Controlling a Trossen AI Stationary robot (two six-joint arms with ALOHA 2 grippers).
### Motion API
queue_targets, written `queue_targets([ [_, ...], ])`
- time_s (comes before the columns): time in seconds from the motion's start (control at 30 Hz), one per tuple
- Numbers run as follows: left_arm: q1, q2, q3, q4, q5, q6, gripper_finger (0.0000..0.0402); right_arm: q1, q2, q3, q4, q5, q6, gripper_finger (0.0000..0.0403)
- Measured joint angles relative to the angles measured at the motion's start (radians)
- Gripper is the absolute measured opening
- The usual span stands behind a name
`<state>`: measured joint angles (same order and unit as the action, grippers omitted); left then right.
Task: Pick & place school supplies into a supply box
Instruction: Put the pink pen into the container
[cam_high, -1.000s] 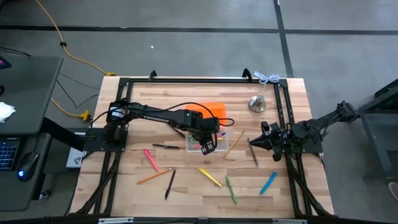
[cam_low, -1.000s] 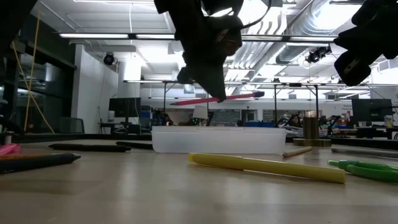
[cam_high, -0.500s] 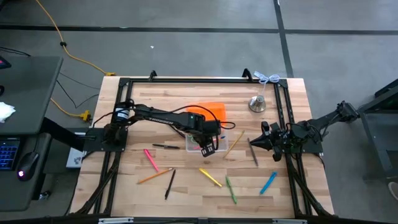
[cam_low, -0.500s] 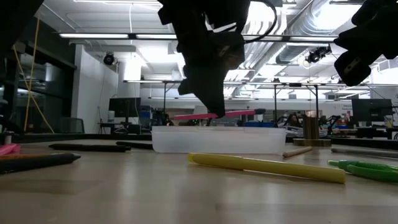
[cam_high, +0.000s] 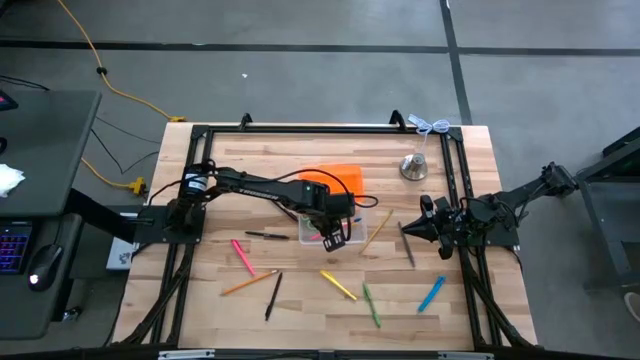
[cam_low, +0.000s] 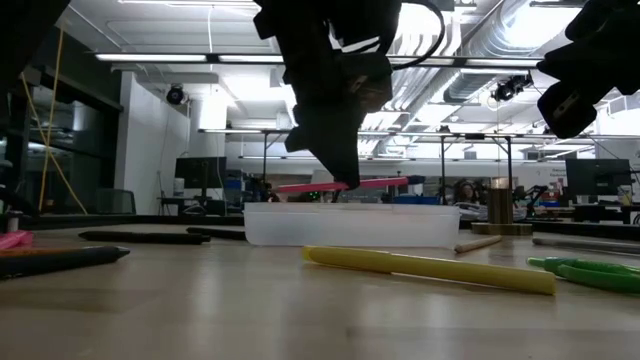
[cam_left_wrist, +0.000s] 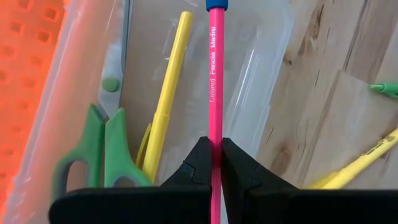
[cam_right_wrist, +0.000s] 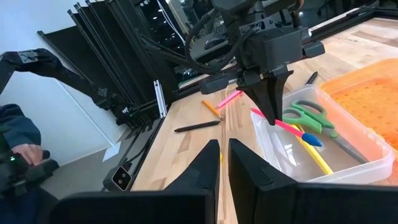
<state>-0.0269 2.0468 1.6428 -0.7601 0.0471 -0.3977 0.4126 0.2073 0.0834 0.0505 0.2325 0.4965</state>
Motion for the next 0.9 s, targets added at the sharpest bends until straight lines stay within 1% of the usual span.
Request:
queue_targets([
  [0.9,0.001,0.000,0.000,-0.002,-0.013,0.027,0.0042,0.000,0.000,0.000,0.015,0.000,0.001,0.0012],
])
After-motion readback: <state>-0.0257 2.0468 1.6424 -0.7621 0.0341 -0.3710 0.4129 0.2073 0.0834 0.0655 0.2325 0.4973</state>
